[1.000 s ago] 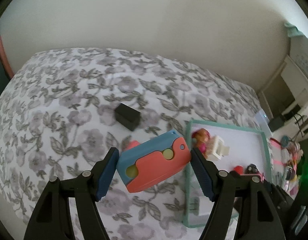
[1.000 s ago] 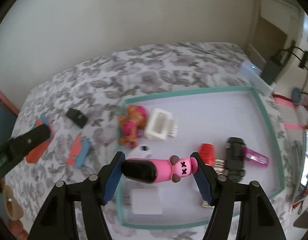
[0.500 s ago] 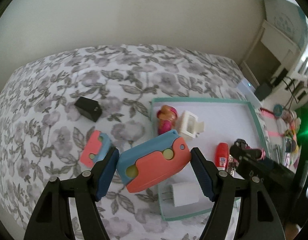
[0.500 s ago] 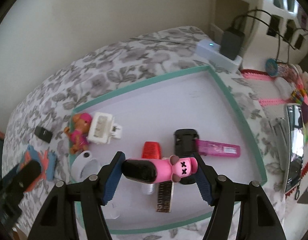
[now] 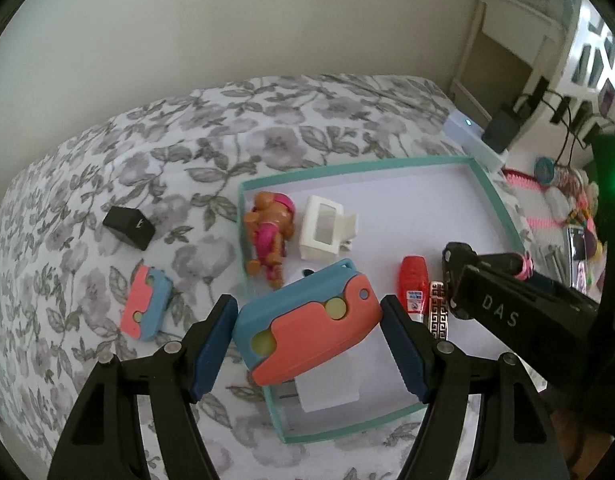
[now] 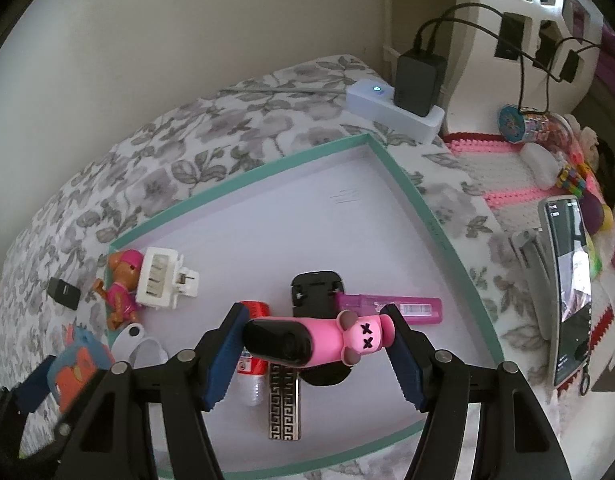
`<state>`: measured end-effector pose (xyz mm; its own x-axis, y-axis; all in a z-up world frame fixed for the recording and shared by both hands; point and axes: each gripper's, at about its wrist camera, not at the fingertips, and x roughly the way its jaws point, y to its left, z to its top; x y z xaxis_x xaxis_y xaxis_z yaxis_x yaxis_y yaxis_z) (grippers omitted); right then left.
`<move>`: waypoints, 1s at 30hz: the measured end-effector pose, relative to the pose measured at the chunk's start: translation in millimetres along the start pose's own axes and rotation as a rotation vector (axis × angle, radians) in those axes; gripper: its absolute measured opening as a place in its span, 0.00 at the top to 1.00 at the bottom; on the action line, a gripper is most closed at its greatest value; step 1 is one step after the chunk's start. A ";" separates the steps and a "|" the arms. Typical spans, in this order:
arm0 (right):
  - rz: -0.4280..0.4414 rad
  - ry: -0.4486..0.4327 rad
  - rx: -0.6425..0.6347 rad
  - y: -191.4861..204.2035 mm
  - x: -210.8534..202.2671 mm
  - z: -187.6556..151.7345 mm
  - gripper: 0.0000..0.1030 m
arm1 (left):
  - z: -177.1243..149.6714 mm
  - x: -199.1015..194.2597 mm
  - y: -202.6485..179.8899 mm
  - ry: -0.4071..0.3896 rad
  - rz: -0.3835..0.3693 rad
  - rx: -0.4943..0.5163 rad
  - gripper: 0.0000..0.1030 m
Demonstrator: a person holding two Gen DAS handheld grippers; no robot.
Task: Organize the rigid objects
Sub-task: 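Open the left tool to drop the case while the right tool lowers and releases the watch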
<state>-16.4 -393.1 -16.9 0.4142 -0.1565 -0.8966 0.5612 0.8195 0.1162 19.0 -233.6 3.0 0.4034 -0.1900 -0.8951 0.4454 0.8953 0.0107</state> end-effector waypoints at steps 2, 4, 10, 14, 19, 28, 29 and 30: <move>-0.003 -0.001 0.001 -0.6 0.5 0.0 0.32 | -0.6 3.1 -6.4 0.003 0.007 0.022 0.28; -0.004 0.000 0.000 -0.8 1.1 0.3 0.32 | -1.4 6.5 -12.0 0.009 0.013 0.042 0.28; 0.006 0.010 -0.001 0.0 3.5 0.1 0.32 | -4.2 13.1 -20.2 0.020 0.030 0.072 0.27; 0.007 0.012 -0.006 1.0 4.0 -0.2 0.32 | -5.5 16.3 -23.3 0.026 0.035 0.085 0.27; 0.013 0.017 -0.012 2.8 4.9 -0.9 0.31 | -6.4 17.8 -24.0 0.030 0.041 0.089 0.27; 0.016 0.022 -0.027 5.5 6.0 -0.3 0.31 | -4.9 12.8 -20.8 0.012 0.049 0.078 0.27; 0.016 0.023 -0.030 5.9 6.3 -0.3 0.31 | -4.7 12.3 -20.1 0.011 0.051 0.075 0.27; 0.016 0.023 -0.032 6.4 6.5 -0.4 0.31 | -4.6 12.0 -19.6 0.010 0.053 0.073 0.27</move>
<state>-10.4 -388.6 -22.2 0.4056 -0.1309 -0.9046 0.5315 0.8390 0.1169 11.5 -251.6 -10.0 0.4203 -0.1392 -0.8967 0.4811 0.8720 0.0902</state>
